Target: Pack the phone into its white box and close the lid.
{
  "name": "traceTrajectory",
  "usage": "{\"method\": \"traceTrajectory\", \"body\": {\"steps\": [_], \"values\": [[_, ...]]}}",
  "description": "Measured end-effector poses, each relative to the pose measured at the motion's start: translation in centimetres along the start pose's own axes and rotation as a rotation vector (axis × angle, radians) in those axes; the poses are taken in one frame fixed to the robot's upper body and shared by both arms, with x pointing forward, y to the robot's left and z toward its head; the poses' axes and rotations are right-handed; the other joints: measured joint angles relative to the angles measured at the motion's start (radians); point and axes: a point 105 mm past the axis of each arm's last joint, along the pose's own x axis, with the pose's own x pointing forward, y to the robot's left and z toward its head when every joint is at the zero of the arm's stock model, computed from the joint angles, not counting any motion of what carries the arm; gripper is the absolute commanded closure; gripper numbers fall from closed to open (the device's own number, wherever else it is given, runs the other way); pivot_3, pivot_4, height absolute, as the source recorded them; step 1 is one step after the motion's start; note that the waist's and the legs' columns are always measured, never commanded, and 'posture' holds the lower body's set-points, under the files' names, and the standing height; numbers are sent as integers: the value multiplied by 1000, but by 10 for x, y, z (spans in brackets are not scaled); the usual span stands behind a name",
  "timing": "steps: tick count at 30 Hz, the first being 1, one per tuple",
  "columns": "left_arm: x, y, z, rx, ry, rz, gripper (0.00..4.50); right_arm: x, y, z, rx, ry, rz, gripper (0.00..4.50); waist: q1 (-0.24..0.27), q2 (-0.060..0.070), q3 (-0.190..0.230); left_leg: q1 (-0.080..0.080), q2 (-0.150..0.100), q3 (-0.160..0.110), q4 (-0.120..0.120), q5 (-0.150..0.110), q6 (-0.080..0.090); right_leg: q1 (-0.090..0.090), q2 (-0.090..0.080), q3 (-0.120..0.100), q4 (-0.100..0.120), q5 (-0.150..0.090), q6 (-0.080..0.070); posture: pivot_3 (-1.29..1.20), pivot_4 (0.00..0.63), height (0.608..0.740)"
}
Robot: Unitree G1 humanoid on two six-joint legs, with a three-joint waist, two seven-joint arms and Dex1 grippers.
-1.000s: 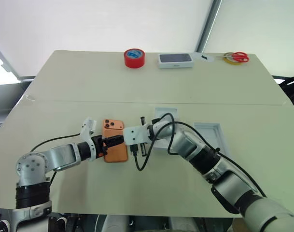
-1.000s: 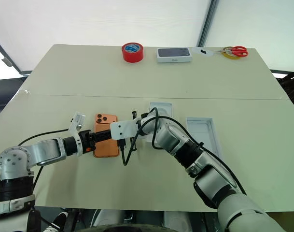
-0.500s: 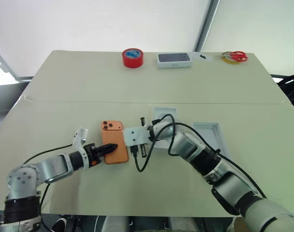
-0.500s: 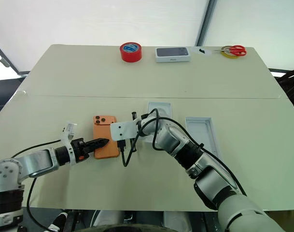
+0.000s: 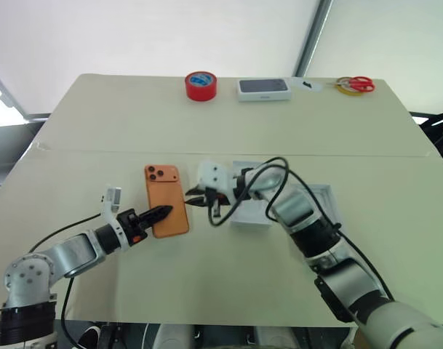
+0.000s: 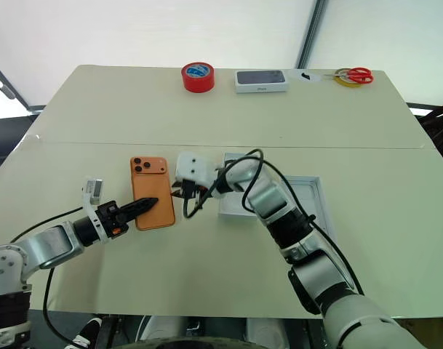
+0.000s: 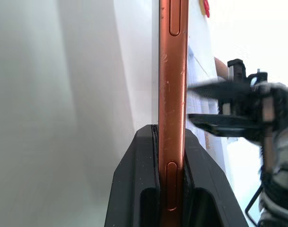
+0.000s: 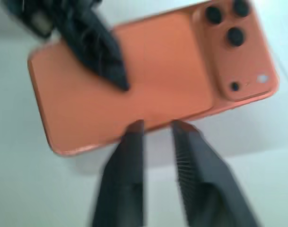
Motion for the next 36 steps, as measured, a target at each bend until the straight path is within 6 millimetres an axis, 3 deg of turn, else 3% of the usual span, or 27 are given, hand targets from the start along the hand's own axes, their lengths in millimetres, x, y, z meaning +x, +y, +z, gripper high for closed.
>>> {"method": "traceTrajectory", "body": {"steps": [2,6,11,14,17,29,32,35,36], "values": [[3,-5,-1,17,5,-22,4500,-17,2,-7,-22,34,10,1027,3,0,0,0,-1,0,-1,0,1,0,-1,0,-2,0,0,0,150,740],[6,-19,2,84,-15,-75,4500,-55,18,-37,-4,139,54,1027,-3,0,0,-1,-1,0,-3,-1,2,1,-1,0,-6,0,0,0,150,740],[8,-26,-2,117,13,-122,4500,-81,32,-35,-64,224,84,1027,-20,2,1,-1,1,0,-5,-1,2,0,0,-1,-6,0,-1,0,150,740],[11,-26,-5,129,29,-121,4500,-84,39,-36,-66,248,95,1027,-23,2,2,-1,1,-1,-4,-1,2,1,0,-1,-6,0,-1,0,150,740],[15,-31,-1,143,29,-141,4500,-82,43,-40,-63,259,93,1811,-21,2,2,-1,1,-1,-4,-1,1,1,0,-1,-6,0,-1,0,150,740],[23,-33,2,146,42,-153,4500,-81,49,-62,-93,348,61,1811,-16,0,3,-1,1,-1,-2,0,1,3,0,-2,-7,0,0,0,150,740],[24,-32,1,143,41,-149,4500,-82,49,-64,-100,356,59,2701,-14,0,3,-1,1,-1,-2,0,1,3,0,-2,-7,0,0,0,150,740],[24,-32,0,142,47,-149,4500,-81,48,-66,-123,376,51,4246,-13,0,3,-1,1,-1,-2,0,0,3,0,-2,-7,0,0,0,150,740],[24,-32,0,143,50,-147,4500,-82,47,-66,-134,381,44,4439,-12,0,3,-1,1,-1,-2,0,0,3,0,-2,-7,0,0,0,150,740]]}}
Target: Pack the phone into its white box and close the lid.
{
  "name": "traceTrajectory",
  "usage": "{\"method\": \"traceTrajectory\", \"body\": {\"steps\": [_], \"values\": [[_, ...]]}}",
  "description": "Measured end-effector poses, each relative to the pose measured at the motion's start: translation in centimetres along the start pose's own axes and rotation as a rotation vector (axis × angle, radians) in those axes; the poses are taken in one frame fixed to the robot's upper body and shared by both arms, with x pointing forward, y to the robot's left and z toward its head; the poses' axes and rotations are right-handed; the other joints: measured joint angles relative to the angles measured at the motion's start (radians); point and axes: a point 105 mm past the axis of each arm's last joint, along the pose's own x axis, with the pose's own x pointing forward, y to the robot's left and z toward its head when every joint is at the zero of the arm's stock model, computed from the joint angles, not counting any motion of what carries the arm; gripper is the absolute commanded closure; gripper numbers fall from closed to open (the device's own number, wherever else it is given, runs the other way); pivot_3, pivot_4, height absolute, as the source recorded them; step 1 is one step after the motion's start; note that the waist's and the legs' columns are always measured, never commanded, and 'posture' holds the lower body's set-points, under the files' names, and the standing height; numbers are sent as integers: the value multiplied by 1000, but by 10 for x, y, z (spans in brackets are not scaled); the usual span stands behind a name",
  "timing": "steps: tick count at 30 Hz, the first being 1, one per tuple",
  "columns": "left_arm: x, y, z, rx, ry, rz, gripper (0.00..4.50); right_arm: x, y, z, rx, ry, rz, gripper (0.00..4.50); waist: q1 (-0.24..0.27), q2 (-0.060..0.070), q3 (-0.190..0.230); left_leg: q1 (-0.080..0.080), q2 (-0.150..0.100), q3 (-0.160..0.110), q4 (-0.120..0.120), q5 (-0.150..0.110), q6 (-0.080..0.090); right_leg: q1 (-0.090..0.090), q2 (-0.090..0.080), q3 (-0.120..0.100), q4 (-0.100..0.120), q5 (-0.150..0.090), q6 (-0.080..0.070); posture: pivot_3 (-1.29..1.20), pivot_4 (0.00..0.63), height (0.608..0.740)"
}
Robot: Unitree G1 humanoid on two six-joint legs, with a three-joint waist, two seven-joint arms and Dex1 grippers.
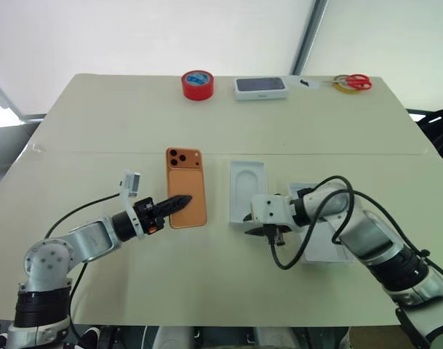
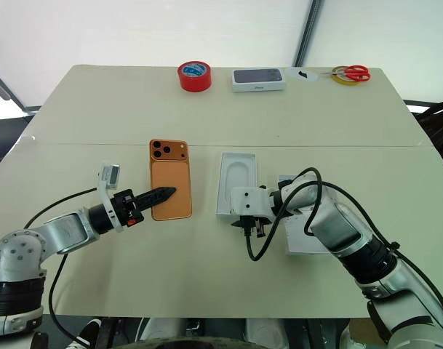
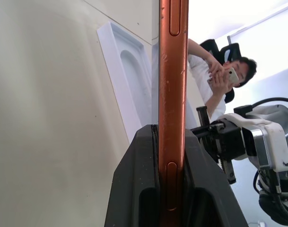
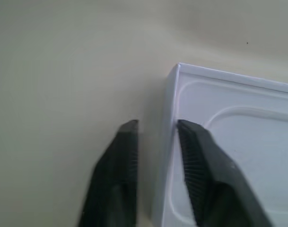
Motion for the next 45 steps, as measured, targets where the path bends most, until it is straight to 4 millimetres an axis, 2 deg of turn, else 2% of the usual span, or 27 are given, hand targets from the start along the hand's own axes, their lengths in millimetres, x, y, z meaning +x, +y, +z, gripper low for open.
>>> {"method": "traceTrajectory", "body": {"steps": [6,10,13,18,23,26,29,32,35,37,39,42,45], "values": [[1,1,4,-4,12,6,4500,1,1,2,18,-7,9,4439,12,-1,0,0,0,-1,1,0,0,1,0,-1,0,0,0,0,150,740],[11,-6,17,-15,-24,-32,4500,3,-2,22,29,-71,13,4439,15,-1,1,0,0,-2,2,0,0,2,0,-2,0,0,0,0,150,740],[15,-5,19,-31,-36,-42,4500,2,-5,26,27,-63,-7,4439,15,-1,1,0,0,-2,2,0,0,2,0,-3,0,0,0,0,150,740],[28,4,12,-64,-19,-21,4500,19,-2,28,67,-38,-15,4439,15,-1,1,0,0,-3,2,1,-1,2,0,-3,1,0,0,0,150,740],[39,6,15,-65,-23,-22,4500,26,-5,32,91,-24,-44,4439,15,-1,1,0,0,-3,3,1,-1,2,1,-4,1,0,0,0,150,740],[41,10,14,-67,-20,-18,4500,25,-8,33,99,-19,-62,3429,15,-1,1,0,0,-3,3,1,-1,2,1,-4,1,0,0,0,150,740],[44,13,11,-70,-10,-15,4500,25,-10,38,113,-42,-70,1968,15,-1,1,0,0,-3,3,1,-1,2,1,-4,1,0,0,0,150,740],[48,15,9,-89,5,-26,4500,20,-10,43,164,-91,-47,1968,17,-2,1,0,0,-3,3,1,-1,3,1,-5,1,0,0,0,150,740],[55,10,7,-106,22,-53,4500,0,-17,52,166,-166,-45,1968,18,-2,1,0,0,-4,4,0,0,4,1,-5,1,0,0,0,150,740],[61,7,6,-117,30,-72,4500,-16,-27,42,149,-142,-88,1968,20,-3,2,0,-1,-5,4,0,0,5,0,-7,1,0,0,0,150,740],[66,7,4,-122,43,-69,4500,-27,-41,22,161,-94,-152,1968,18,-3,2,0,-1,-5,4,0,0,5,0,-7,1,0,0,0,150,740],[76,15,-2,-157,51,-29,4500,-35,-58,-12,193,-9,-248,1968,17,-3,2,0,-1,-5,4,1,0,5,1,-7,1,0,0,0,150,740],[82,21,-8,-191,50,10,4500,-35,-62,-27,191,23,-274,1968,14,-4,2,0,1,-4,4,1,-1,4,2,-7,1,0,1,0,150,740]]}}
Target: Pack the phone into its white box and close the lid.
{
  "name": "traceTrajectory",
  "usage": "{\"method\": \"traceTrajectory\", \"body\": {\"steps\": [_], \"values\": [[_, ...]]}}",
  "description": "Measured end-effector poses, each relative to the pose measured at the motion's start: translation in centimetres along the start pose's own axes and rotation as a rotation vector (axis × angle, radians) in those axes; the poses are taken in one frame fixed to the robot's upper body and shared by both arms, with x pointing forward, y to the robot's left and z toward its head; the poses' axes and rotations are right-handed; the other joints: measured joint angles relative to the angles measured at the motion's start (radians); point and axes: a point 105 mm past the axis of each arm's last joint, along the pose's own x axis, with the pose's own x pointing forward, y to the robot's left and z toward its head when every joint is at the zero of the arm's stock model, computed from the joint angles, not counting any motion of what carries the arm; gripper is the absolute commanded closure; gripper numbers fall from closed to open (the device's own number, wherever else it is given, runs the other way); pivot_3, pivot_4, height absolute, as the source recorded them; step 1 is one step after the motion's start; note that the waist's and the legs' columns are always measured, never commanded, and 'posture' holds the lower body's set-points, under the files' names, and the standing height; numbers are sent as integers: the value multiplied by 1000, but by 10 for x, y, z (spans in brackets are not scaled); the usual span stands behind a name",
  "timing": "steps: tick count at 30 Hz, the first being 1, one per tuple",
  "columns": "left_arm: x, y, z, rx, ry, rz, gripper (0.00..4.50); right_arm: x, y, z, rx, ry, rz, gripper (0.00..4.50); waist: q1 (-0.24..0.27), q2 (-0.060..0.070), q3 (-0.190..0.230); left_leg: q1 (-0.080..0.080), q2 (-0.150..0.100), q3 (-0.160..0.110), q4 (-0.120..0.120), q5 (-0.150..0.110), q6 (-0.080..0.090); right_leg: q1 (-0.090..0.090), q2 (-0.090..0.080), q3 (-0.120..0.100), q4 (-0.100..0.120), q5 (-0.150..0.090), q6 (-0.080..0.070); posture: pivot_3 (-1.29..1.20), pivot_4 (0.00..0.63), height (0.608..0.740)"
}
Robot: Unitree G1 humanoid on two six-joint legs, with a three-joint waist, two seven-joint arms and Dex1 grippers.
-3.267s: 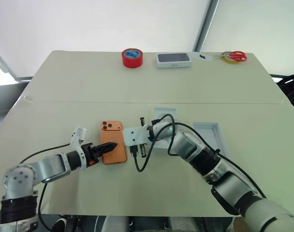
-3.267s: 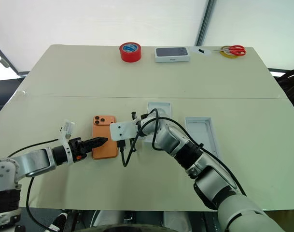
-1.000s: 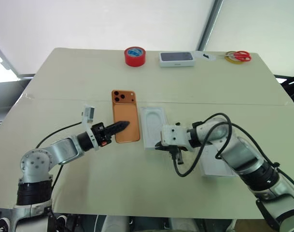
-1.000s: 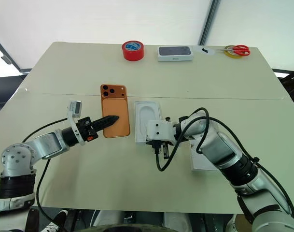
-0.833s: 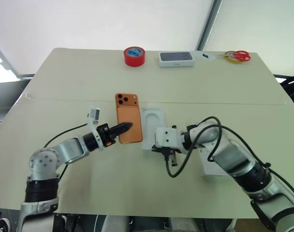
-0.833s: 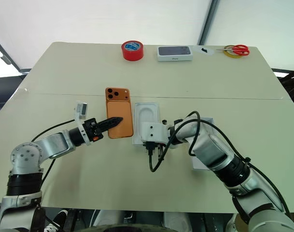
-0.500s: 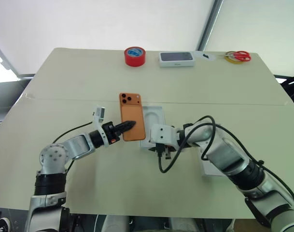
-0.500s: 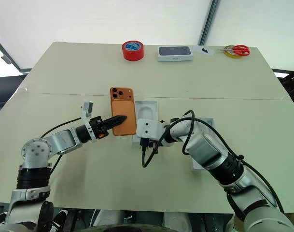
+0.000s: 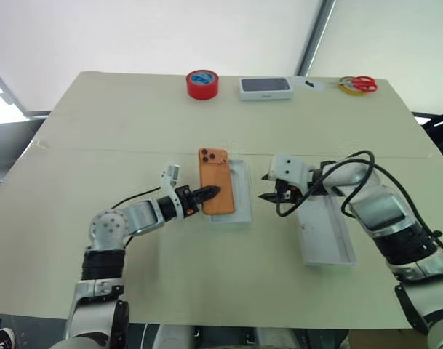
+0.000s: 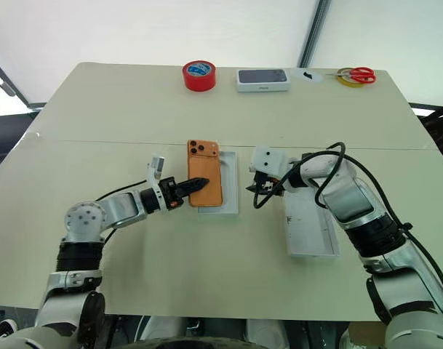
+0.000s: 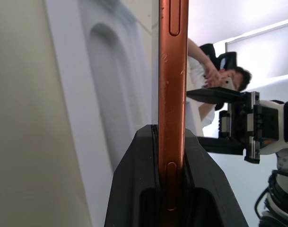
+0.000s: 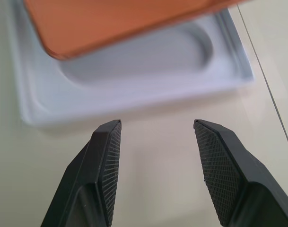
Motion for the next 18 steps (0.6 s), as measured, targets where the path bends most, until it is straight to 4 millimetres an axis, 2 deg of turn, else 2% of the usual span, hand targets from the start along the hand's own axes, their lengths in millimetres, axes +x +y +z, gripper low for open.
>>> {"method": "traceTrajectory", "body": {"steps": [8,13,16,18], "values": [[7,-2,-2,-35,58,13,4500,11,5,8,-28,-56,1,1968,6,0,0,0,2,-1,2,1,-2,1,2,0,1,0,0,0,150,740],[11,-6,-4,-69,93,3,4500,9,-1,2,-32,-63,-41,1968,6,-1,0,0,2,-1,3,1,-1,2,2,0,0,0,0,0,150,740],[11,-9,1,-110,74,-21,4500,4,-5,-1,-37,-72,-60,1968,5,-1,1,0,2,-1,3,1,-2,2,3,0,0,0,0,0,150,740],[9,-15,13,-132,37,-48,4500,2,-5,-4,-29,-72,-65,1968,4,-1,1,0,3,-1,3,1,-2,2,3,0,0,0,0,0,150,740]]}}
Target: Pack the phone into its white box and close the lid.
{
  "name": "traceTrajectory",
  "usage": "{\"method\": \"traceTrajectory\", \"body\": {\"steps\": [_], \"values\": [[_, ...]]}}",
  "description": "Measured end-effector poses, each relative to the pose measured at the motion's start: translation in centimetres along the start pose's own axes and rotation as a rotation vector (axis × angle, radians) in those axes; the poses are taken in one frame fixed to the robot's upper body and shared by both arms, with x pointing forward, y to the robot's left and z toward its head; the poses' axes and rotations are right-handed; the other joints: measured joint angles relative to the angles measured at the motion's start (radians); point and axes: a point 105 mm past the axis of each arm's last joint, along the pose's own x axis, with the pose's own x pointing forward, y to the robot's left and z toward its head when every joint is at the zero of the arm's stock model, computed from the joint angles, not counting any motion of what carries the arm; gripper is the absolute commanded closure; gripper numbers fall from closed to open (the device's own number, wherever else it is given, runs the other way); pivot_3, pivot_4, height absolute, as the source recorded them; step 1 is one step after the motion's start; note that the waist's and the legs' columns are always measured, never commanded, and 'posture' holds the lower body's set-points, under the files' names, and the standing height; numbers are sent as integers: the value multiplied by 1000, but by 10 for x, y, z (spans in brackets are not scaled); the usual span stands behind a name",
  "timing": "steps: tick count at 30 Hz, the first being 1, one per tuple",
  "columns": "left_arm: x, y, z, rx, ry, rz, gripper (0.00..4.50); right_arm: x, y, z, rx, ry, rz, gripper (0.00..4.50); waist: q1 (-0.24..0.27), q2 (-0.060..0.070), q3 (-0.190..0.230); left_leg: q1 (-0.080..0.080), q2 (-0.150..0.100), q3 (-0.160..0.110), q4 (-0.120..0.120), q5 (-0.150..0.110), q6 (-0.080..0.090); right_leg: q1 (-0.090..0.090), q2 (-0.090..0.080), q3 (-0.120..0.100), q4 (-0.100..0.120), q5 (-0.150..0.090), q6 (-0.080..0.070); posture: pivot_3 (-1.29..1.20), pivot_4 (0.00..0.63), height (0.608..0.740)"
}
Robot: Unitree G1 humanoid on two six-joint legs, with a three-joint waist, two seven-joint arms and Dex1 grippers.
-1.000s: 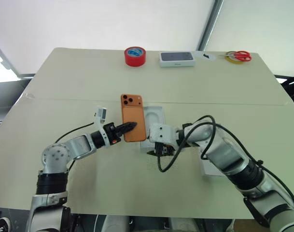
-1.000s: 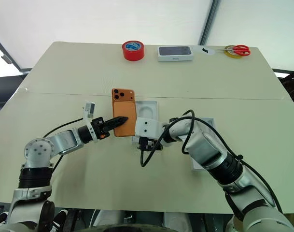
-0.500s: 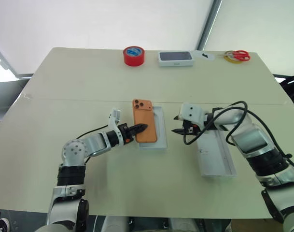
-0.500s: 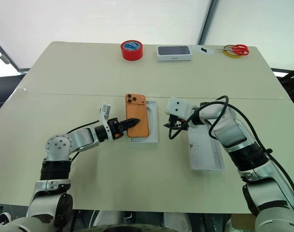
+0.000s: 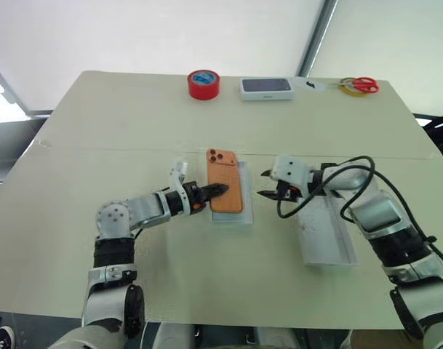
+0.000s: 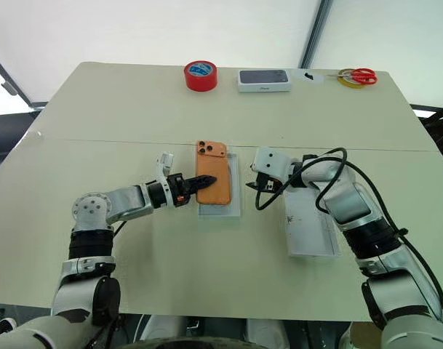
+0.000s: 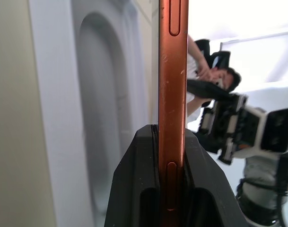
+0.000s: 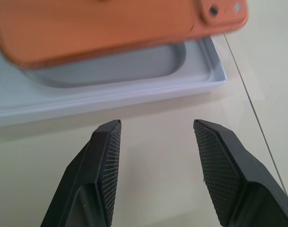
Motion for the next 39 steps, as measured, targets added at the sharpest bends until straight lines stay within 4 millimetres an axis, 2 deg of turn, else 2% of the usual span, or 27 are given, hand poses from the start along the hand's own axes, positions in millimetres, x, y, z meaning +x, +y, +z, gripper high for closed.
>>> {"method": "traceTrajectory", "body": {"steps": [2,4,11,19,24,27,34,39], "values": [[-2,-10,8,3,-20,-28,4500,0,1,-2,5,3,2,1968,0,0,0,0,0,0,0,0,0,0,0,0,0,0,0,0,150,740],[-1,-14,8,-1,-14,-38,4500,1,2,-3,3,8,2,1968,0,0,0,0,0,0,0,0,0,0,0,0,0,0,0,0,150,740],[1,3,-21,-31,82,23,4500,2,1,-8,-3,26,-2,1968,2,0,0,0,0,0,2,0,0,1,0,0,0,0,0,0,150,740],[7,2,-27,-29,103,27,4500,2,0,-16,-1,49,-7,1968,2,0,0,0,0,0,2,0,0,1,1,0,0,0,0,0,150,740],[8,4,-29,-23,114,40,2170,2,-1,-15,-7,49,-8,1913,0,0,0,0,0,0,2,0,0,1,1,0,0,0,0,0,150,740],[7,-3,-29,7,126,8,667,2,-1,-15,-7,49,-8,1913,1,0,0,1,0,0,3,0,-1,2,1,0,0,0,0,0,150,740],[1,-9,-19,98,134,39,667,4,0,-14,-2,40,-7,1913,-1,0,0,1,1,-1,4,0,-1,3,2,0,1,0,0,0,150,740],[-15,-8,-8,178,148,105,667,6,1,-12,0,31,-6,1913,-1,0,0,1,1,-1,3,0,-1,2,2,0,1,0,0,0,150,740]]}}
